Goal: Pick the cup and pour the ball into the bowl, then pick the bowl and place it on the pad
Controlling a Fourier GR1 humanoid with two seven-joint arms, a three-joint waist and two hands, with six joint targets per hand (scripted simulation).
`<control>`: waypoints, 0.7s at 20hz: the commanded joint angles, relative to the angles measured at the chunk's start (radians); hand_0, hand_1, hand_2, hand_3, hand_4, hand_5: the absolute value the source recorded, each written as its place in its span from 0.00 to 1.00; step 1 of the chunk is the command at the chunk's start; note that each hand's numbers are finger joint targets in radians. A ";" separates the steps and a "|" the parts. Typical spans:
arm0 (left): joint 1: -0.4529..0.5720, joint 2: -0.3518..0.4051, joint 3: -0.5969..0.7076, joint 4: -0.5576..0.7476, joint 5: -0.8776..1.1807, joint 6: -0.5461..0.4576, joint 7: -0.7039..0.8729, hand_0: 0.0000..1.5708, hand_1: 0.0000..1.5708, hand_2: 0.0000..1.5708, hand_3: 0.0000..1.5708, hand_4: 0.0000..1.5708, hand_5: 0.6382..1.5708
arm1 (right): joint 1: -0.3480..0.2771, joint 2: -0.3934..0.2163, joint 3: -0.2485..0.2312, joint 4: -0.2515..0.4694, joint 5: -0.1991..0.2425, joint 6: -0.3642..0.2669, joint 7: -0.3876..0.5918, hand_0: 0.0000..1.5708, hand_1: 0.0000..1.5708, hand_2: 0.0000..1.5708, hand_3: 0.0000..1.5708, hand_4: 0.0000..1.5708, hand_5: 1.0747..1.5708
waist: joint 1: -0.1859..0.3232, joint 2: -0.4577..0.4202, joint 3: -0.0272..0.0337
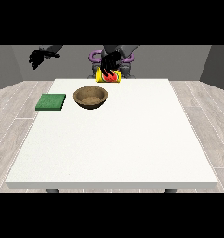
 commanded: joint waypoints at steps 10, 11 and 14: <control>-0.049 -0.085 -0.179 0.013 -0.285 -0.261 -0.013 0.92 0.92 1.00 1.00 0.97 0.53 | 0.001 -0.031 -0.019 0.042 -0.027 0.039 0.023 0.00 0.00 0.00 0.00 0.00 1.00 | 0.027 -0.029 -0.0019; -0.037 -0.054 -0.168 0.011 -0.287 -0.238 -0.042 0.92 0.92 1.00 1.00 0.97 0.53 | -0.028 -0.018 -0.004 0.017 -0.023 0.000 0.080 0.00 0.00 0.00 0.00 0.00 1.00 | 0.037 -0.032 -0.0023; 0.023 -0.002 -0.089 -0.001 -0.239 -0.157 -0.014 0.92 0.92 1.00 1.00 0.98 0.53 | 0.010 0.038 0.027 -0.024 -0.013 -0.029 0.108 0.00 0.00 0.00 0.00 0.00 0.99 | 0.018 -0.045 -0.0030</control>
